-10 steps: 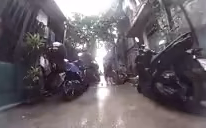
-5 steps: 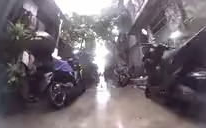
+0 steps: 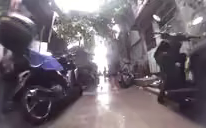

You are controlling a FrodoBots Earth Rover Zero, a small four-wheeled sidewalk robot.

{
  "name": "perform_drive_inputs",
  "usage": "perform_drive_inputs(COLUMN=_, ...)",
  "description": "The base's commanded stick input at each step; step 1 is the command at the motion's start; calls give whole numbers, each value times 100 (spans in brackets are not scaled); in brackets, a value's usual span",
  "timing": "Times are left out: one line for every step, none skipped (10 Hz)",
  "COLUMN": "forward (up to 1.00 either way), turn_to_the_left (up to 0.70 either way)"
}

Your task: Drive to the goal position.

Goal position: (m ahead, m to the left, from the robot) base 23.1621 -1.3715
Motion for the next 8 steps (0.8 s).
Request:
perform_drive_inputs(forward=99, turn_to_the_left=0)
perform_drive_inputs(forward=99, turn_to_the_left=0)
perform_drive_inputs(forward=99, turn_to_the_left=0)
perform_drive_inputs(forward=99, turn_to_the_left=0)
perform_drive_inputs(forward=99, turn_to_the_left=0)
perform_drive_inputs(forward=99, turn_to_the_left=0)
perform_drive_inputs(forward=99, turn_to_the_left=0)
perform_drive_inputs(forward=99, turn_to_the_left=0)
